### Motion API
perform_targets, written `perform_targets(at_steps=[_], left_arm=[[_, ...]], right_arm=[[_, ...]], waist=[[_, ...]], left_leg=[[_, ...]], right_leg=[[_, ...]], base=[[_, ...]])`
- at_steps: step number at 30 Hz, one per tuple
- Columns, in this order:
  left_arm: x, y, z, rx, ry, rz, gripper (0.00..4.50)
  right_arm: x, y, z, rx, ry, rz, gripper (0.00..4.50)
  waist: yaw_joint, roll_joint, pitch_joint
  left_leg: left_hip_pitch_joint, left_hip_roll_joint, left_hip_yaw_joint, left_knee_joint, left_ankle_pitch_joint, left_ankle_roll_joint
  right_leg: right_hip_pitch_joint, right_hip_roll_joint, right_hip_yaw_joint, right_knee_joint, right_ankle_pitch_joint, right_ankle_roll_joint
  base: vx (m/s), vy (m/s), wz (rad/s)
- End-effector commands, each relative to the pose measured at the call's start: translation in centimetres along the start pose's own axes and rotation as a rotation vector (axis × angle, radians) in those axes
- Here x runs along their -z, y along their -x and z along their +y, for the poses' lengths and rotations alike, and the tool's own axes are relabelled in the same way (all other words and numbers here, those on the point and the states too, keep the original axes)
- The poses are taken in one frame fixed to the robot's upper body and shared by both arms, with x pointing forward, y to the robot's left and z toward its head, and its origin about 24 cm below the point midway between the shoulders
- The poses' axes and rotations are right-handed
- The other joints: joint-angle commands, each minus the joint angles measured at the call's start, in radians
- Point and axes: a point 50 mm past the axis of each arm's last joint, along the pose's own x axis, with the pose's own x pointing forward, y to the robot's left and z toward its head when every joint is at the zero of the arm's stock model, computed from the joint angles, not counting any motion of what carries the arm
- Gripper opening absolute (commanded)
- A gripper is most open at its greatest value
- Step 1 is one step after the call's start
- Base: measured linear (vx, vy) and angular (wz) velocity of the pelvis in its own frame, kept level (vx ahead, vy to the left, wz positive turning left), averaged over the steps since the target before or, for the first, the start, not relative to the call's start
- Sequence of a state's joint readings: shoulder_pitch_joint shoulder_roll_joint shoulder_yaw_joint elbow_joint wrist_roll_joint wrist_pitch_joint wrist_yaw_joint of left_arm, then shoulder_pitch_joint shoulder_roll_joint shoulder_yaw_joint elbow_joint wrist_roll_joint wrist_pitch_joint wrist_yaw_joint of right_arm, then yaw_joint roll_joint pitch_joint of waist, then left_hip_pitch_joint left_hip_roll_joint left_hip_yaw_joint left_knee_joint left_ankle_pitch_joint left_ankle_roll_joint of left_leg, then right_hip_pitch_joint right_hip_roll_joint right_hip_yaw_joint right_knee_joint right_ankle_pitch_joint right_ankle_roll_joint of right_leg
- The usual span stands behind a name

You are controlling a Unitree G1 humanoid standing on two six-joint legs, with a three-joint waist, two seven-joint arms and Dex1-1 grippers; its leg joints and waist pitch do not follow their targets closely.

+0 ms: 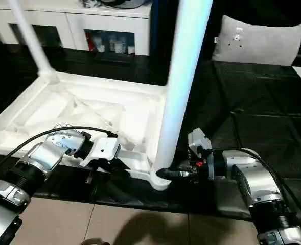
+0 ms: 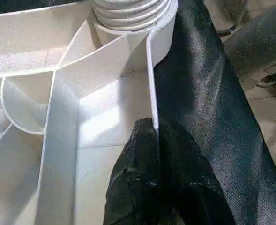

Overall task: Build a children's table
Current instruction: Rotate leg to tighten

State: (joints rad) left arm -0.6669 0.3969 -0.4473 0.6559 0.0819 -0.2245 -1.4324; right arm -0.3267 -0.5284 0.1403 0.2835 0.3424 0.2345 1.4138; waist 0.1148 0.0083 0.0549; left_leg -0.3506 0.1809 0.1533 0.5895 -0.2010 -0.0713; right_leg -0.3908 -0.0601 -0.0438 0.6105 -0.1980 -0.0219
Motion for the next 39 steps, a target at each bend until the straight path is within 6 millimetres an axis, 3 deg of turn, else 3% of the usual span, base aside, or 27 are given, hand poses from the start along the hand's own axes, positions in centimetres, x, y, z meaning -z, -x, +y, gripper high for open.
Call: perform_targets(at_steps=[1,5,8,11,12,15,17,18,19,20,23,24,25,28,34,39], left_arm=[[-0.1,-0.9,-0.6,0.099,-0.036,0.034,0.0],[-0.1,-0.9,-0.6,0.078,0.0,0.01,0.0],[-0.1,-1.0,0.1,-0.01,0.085,-0.004,0.0],[-0.1,-1.1,0.4,-0.049,0.121,-0.011,0.0],[-0.2,-1.4,1.0,-0.117,0.184,-0.02,0.0],[-0.4,-2.1,1.7,-0.203,0.253,-0.03,0.0],[-0.7,-2.7,2.3,-0.268,0.296,-0.037,0.0],[-0.7,-2.7,2.4,-0.275,0.301,-0.037,0.0],[-1.2,-3.6,3.3,-0.366,0.368,-0.036,0.0],[-1.4,-4.1,3.7,-0.404,0.399,-0.033,0.0],[-2.1,-4.8,4.5,-0.482,0.45,-0.033,0.0],[-2.2,-5.0,4.6,-0.492,0.455,-0.035,0.0],[-2.4,-5.1,4.7,-0.501,0.46,-0.037,0.0],[-2.7,-5.4,4.8,-0.519,0.447,-0.041,0.0],[-2.2,-4.9,4.5,-0.509,0.4,-0.005,0.0],[-1.1,-3.9,4.0,-0.473,0.316,0.031,0.0]], right_arm=[[-0.2,0.1,0.0,-0.035,-0.031,-0.012,2.11],[-0.3,0.0,0.3,-0.037,-0.059,-0.054,2.09],[-0.9,-0.3,0.1,0.055,-0.101,-0.128,2.09],[-0.7,-0.7,-0.3,0.132,-0.116,-0.111,2.09],[-0.5,-1.4,-1.2,0.279,-0.116,-0.086,2.09],[-0.5,-2.0,-2.4,0.467,-0.163,-0.094,2.08],[-0.4,-2.5,-3.1,0.585,-0.212,-0.095,2.05],[-0.4,-2.5,-3.2,0.596,-0.217,-0.094,2.05],[-0.4,-3.1,-4.0,0.739,-0.26,-0.08,2.05],[-0.4,-3.3,-4.4,0.807,-0.28,-0.078,2.04],[-0.4,-3.8,-5.1,0.92,-0.311,-0.086,2.04],[-0.5,-3.9,-5.2,0.929,-0.313,-0.089,2.04],[-0.5,-4.0,-5.2,0.936,-0.314,-0.093,2.04],[-1.1,-4.7,-5.1,0.918,-0.266,-0.139,2.72],[-1.6,-4.6,-4.6,0.863,-0.23,-0.175,3.26],[-1.6,-3.4,-4.2,0.776,-0.189,-0.158,3.63]], waist=[[-0.002,-0.011,-0.063],[-0.001,-0.01,-0.064],[0.0,-0.011,-0.063],[-0.005,-0.011,-0.055],[-0.01,-0.01,-0.054],[-0.03,-0.012,-0.051],[-0.044,-0.011,-0.056],[-0.048,-0.01,-0.057],[-0.057,-0.009,-0.056],[-0.06,-0.008,-0.057],[-0.062,-0.007,-0.059],[-0.061,-0.007,-0.061],[-0.061,-0.008,-0.061],[-0.059,-0.006,-0.062],[-0.058,-0.005,-0.059],[-0.056,-0.001,-0.06]], left_leg=[[-0.001,0.05,0.001,-0.066,-0.13,0.071],[-0.001,0.049,0.002,-0.065,-0.113,0.072],[-0.002,0.049,0.002,-0.066,-0.113,0.072],[0.003,0.046,0.001,-0.072,-0.177,0.041],[0.002,0.046,0.0,-0.074,-0.181,0.032],[0.001,0.041,-0.005,-0.08,-0.198,-0.001],[-0.006,0.037,-0.008,-0.079,-0.182,-0.001],[-0.002,0.037,-0.005,-0.077,-0.177,0.002],[-0.003,0.037,-0.004,-0.076,-0.166,0.0],[0.0,0.034,-0.003,-0.074,-0.164,-0.006],[-0.005,0.031,-0.003,-0.072,-0.148,0.0],[-0.002,0.031,-0.001,-0.07,-0.142,0.008],[-0.006,0.031,-0.002,-0.069,-0.132,0.015],[-0.007,0.032,-0.002,-0.069,-0.12,0.032],[-0.006,0.036,-0.003,-0.073,-0.151,0.037],[-0.007,0.037,-0.004,-0.072,-0.145,0.043]], right_leg=[[0.052,-0.083,0.041,-0.068,-0.145,-0.238],[0.054,-0.08,0.041,-0.065,-0.12,-0.239],[0.053,-0.081,0.041,-0.066,-0.125,-0.238],[0.047,-0.085,0.042,-0.086,-0.312,-0.194],[0.044,-0.084,0.043,-0.085,-0.325,-0.189],[0.044,-0.08,0.042,-0.093,-0.392,-0.155],[0.05,-0.08,0.04,-0.091,-0.366,-0.15],[0.046,-0.078,0.042,-0.091,-0.344,-0.156],[0.046,-0.075,0.042,-0.087,-0.305,-0.172],[0.043,-0.074,0.042,-0.087,-0.294,-0.181],[0.05,-0.076,0.042,-0.089,-0.274,-0.18],[0.048,-0.075,0.043,-0.09,-0.25,-0.184],[0.052,-0.074,0.043,-0.087,-0.221,-0.19],[0.056,-0.076,0.043,-0.083,-0.162,-0.204],[0.056,-0.077,0.043,-0.087,-0.195,-0.198],[0.058,-0.077,0.043,-0.085,-0.163,-0.206]], base=[[0.0,0.0,0.0],[0.0,0.0,0.0],[0.0,0.0,0.0],[0.0,0.0,0.0],[0.0,0.0,0.0],[0.0,0.0,0.0],[0.0,0.0,0.0],[0.0,0.0,0.0],[0.0,0.0,0.0],[0.0,0.0,0.0],[0.0,0.0,0.0],[0.0,0.0,0.0],[0.0,0.0,0.0],[0.0,0.0,0.0],[0.0,0.0,0.0],[0.0,0.0,0.0]])
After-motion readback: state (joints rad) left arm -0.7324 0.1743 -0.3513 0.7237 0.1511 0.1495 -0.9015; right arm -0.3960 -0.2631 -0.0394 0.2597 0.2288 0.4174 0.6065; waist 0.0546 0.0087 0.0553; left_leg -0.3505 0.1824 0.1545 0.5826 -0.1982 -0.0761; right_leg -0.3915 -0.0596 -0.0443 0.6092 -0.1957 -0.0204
